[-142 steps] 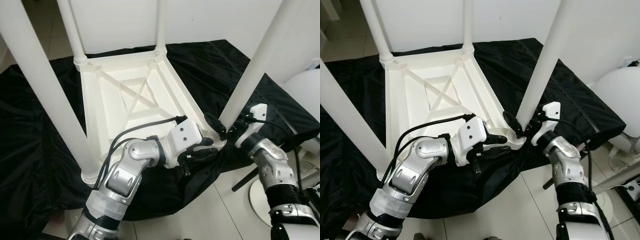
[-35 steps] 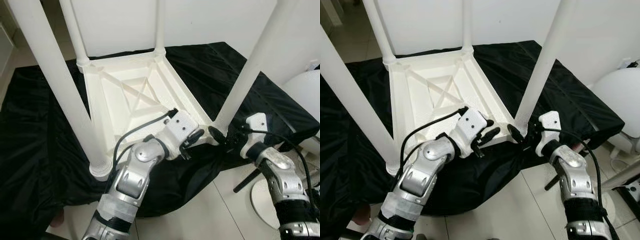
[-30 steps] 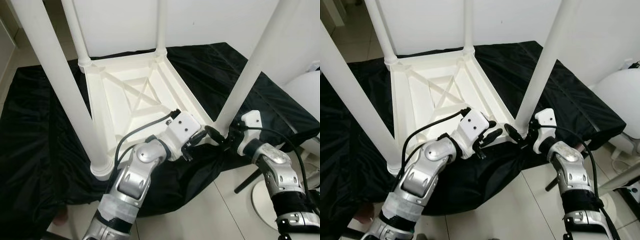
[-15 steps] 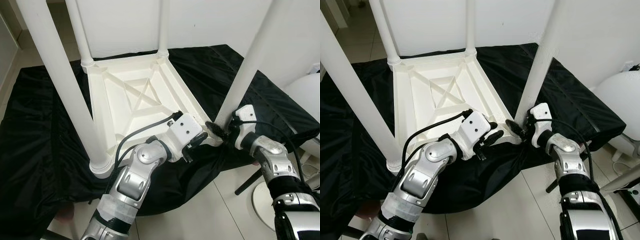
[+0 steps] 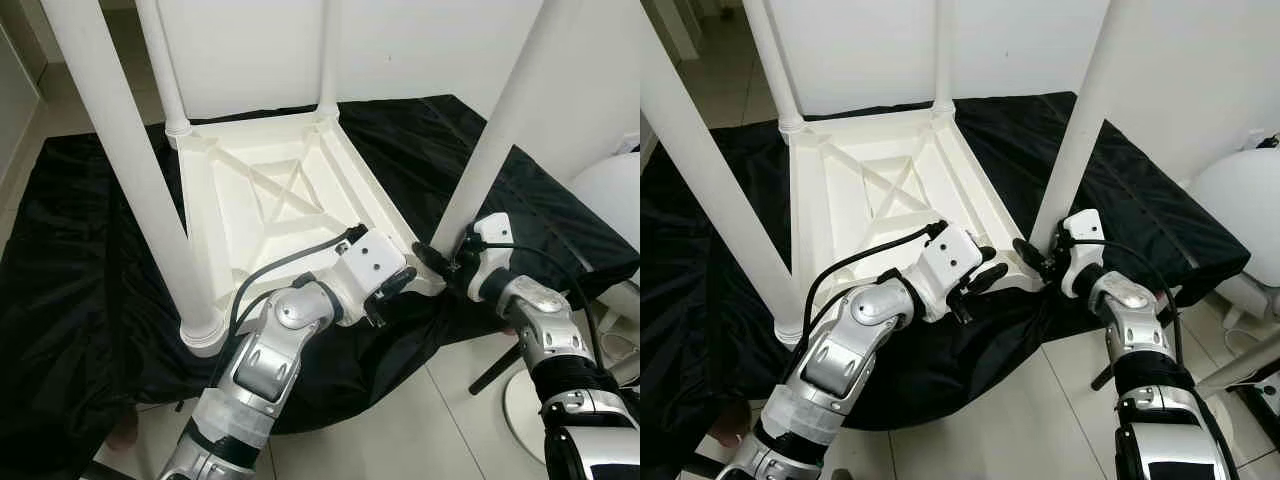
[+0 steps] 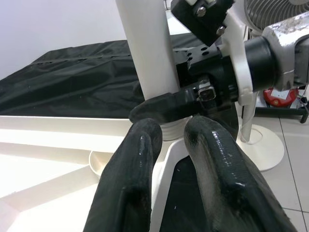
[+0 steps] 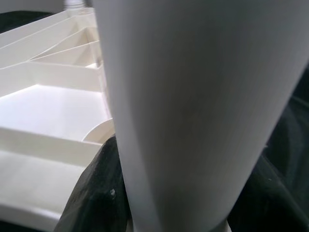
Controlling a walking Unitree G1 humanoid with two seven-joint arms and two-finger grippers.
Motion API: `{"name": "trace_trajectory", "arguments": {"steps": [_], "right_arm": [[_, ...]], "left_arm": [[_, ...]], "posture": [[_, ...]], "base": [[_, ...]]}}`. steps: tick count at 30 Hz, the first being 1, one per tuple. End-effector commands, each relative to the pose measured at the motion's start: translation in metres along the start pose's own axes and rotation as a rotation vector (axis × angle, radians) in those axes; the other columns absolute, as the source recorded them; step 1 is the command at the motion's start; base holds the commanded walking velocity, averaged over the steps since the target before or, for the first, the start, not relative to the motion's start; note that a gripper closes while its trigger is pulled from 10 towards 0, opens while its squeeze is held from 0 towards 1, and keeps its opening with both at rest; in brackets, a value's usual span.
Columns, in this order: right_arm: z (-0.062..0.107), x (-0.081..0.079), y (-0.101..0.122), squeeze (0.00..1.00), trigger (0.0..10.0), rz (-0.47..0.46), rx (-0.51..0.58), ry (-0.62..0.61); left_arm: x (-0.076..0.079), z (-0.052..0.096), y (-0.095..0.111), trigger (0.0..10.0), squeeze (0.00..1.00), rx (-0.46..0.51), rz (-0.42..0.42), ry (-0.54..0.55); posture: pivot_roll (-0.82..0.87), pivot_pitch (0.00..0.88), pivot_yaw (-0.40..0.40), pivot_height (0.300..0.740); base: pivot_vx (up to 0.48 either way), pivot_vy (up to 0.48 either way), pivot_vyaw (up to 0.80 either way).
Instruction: Building children table
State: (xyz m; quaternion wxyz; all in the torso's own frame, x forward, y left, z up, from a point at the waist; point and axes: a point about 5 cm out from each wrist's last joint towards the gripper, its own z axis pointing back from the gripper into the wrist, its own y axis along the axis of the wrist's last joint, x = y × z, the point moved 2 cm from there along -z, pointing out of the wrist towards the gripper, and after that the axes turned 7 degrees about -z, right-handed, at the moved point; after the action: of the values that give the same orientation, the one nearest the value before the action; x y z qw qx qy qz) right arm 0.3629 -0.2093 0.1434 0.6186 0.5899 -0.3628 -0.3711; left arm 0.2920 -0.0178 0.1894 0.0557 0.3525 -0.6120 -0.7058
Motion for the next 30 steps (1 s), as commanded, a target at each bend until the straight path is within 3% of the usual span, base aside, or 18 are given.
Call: {"name": "trace_trajectory", "arguments": {"steps": [1, 5, 8, 14, 18, 27, 28, 29, 30], "right_arm": [[0.002, -0.002, -0.016, 0.0, 10.0, -0.018, -0.056, -0.041], [-0.004, -0.014, -0.011, 0.0, 10.0, -0.083, 0.001, -0.155], [-0.014, -0.037, -0.006, 0.0, 10.0, -0.187, 0.07, -0.309], [-0.016, -0.055, -0.007, 0.0, 10.0, -0.256, 0.102, -0.461], [-0.013, -0.067, -0.015, 0.0, 10.0, -0.382, 0.112, -0.687], [-0.019, -0.084, -0.007, 0.0, 10.0, -0.366, 0.129, -0.609], [-0.018, -0.084, -0.003, 0.17, 10.0, -0.352, 0.145, -0.582], [-0.018, -0.084, -0.003, 0.17, 10.0, -0.352, 0.145, -0.582], [-0.015, -0.082, 0.001, 1.0, 10.0, -0.358, 0.174, -0.555]], "left_arm": [[-0.002, 0.001, -0.001, 10.0, 0.0, -0.002, -0.005, 0.029], [-0.002, 0.002, -0.003, 10.0, 0.0, -0.006, -0.005, 0.031], [-0.001, 0.002, -0.005, 10.0, 0.0, -0.015, -0.008, 0.025], [-0.002, 0.003, -0.007, 10.0, 0.0, -0.023, -0.007, 0.028], [-0.006, 0.004, -0.008, 10.0, 0.0, -0.032, -0.013, 0.043], [-0.01, 0.005, -0.009, 10.0, 0.0, -0.035, -0.014, 0.053], [-0.01, 0.005, -0.01, 10.0, 0.0, -0.037, -0.017, 0.055], [-0.01, 0.005, -0.01, 10.0, 0.0, -0.037, -0.017, 0.055], [-0.011, 0.005, -0.01, 10.0, 0.0, -0.038, -0.018, 0.058]], "posture": [[-0.07, 0.0, -0.017, 0.74], [-0.08, 0.0, -0.014, 0.74], [-0.08, 0.004, -0.012, 0.74], [-0.08, 0.003, -0.012, 0.74], [-0.08, 0.001, -0.018, 0.74], [-0.08, 0.0, -0.017, 0.74], [-0.07, 0.0, -0.019, 0.74], [-0.07, 0.0, -0.019, 0.74], [-0.07, 0.0, -0.021, 0.74]], "base": [[0.0, 0.0, 0.0], [0.0, 0.0, 0.0], [0.0, 0.0, 0.0], [0.0, 0.0, 0.0], [0.0, 0.0, 0.0], [0.0, 0.0, 0.0], [0.0, 0.0, 0.0], [0.0, 0.0, 0.0], [0.0, 0.0, 0.0]]}}
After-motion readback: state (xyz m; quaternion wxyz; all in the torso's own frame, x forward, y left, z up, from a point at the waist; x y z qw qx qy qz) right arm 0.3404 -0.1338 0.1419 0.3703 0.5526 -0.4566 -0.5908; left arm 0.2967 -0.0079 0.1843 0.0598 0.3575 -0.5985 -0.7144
